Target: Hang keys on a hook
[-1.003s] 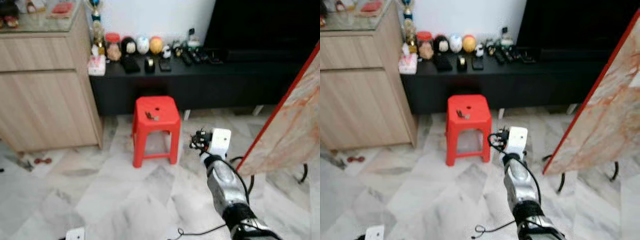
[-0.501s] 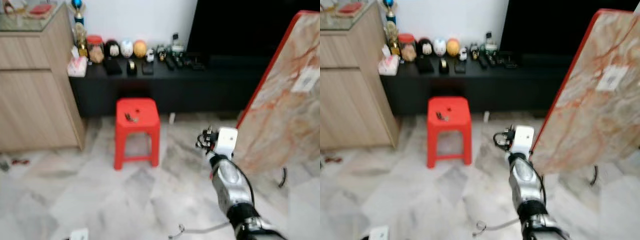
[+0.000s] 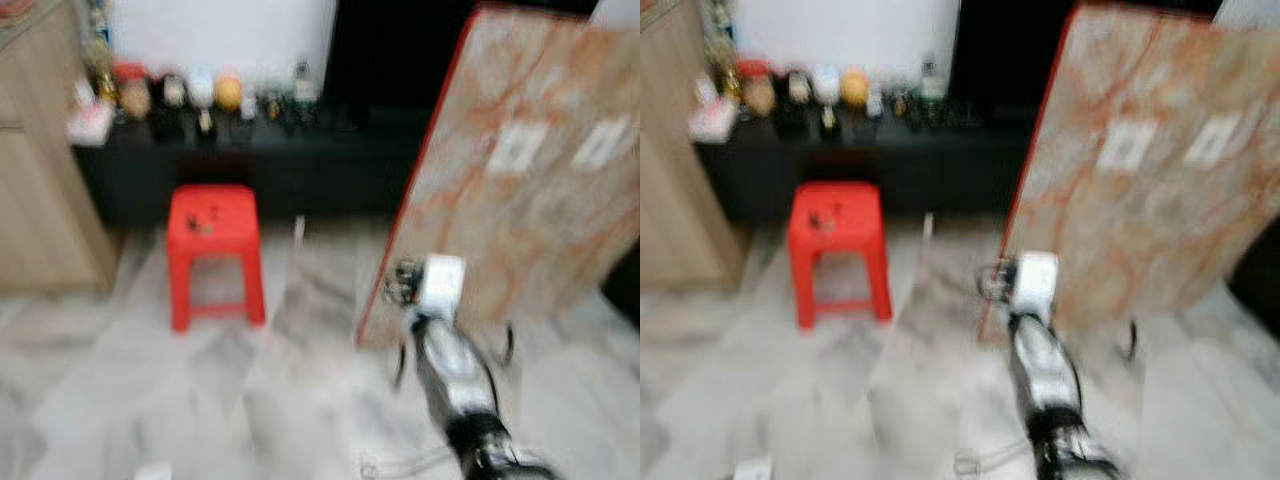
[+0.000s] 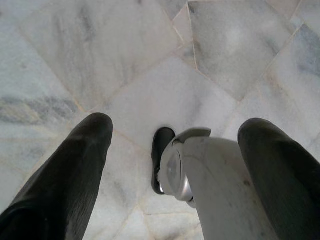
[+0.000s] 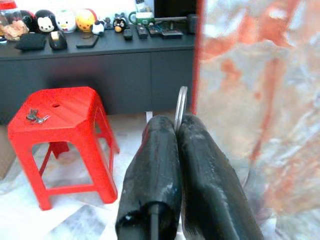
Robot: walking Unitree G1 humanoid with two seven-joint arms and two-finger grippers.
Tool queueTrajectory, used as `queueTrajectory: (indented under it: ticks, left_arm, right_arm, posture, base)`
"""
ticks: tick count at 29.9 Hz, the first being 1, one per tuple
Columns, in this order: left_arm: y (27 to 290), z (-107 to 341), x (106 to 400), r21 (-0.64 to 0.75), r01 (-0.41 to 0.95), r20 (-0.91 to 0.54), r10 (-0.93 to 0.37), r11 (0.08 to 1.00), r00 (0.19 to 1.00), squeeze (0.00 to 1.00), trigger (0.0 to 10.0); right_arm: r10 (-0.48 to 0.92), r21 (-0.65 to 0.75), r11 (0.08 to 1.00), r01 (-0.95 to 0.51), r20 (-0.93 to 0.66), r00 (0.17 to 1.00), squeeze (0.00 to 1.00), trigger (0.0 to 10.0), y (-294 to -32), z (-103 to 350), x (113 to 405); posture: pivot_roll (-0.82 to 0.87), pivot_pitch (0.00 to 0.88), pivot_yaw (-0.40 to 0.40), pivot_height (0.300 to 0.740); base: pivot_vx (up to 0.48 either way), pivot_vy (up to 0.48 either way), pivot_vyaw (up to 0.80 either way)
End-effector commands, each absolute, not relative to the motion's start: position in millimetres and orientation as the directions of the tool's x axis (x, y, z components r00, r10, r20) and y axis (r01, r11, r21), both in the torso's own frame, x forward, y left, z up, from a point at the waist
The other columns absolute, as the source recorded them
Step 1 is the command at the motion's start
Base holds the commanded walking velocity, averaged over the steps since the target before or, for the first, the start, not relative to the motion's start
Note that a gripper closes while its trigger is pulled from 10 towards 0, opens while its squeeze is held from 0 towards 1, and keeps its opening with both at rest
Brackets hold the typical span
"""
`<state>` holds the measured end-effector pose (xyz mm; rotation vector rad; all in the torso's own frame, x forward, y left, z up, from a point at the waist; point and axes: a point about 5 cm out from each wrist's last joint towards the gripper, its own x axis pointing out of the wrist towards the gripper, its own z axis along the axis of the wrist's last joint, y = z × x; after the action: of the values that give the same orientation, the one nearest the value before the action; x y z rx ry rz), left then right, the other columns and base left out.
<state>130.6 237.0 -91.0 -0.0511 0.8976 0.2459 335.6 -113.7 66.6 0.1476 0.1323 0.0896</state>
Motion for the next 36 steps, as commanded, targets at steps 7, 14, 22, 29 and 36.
queueTrajectory:
  ticks: [7,14,22,29,36]
  left_arm:
    - [227.6,-93.9,130.0,0.045,-0.212,-0.792,0.165,0.976,0.587,0.0,10.0]
    - [227.7,-94.8,127.0,0.049,-0.228,-0.794,0.176,0.972,0.582,0.0,10.0]
    - [227.7,-95.4,124.5,0.016,-0.253,-0.794,0.166,0.967,0.585,0.0,10.0]
    - [224.9,-97.0,123.4,0.02,-0.258,-0.804,0.169,0.966,0.57,0.0,10.0]
    - [225.2,-96.0,127.0,0.016,-0.26,-0.804,0.167,0.965,0.571,0.0,10.0]
  right_arm:
    - [0.058,0.134,0.99,-0.042,-0.115,0.992,0.0,10.0,-126.5,68.7,337.5]
    - [0.052,0.132,0.991,-0.036,-0.125,0.991,0.0,10.0,-126.6,66.2,336.3]
    - [0.036,0.113,0.993,-0.022,-0.115,0.993,0.0,10.0,-130.0,70.3,339.4]
    - [0.015,0.102,0.995,-0.004,-0.108,0.994,0.0,10.0,-134.4,72.6,340.8]
    - [0.012,0.098,0.995,-0.002,-0.105,0.994,0.0,10.0,-132.5,74.5,342.2]
  posture:
    - [0.04,0.0,-0.121,0.74]
    - [0.04,0.0,-0.117,0.74]
    - [0.03,0.0,-0.117,0.74]
    - [0.02,0.0,-0.114,0.74]
    - [0.02,0.0,-0.113,0.74]
  base:
    - [0.0,-0.412,0.0]
    - [0.0,0.0,0.0]
    - [0.0,0.0,0.0]
    - [0.115,0.0,0.0]
    - [0.29,0.0,0.0]
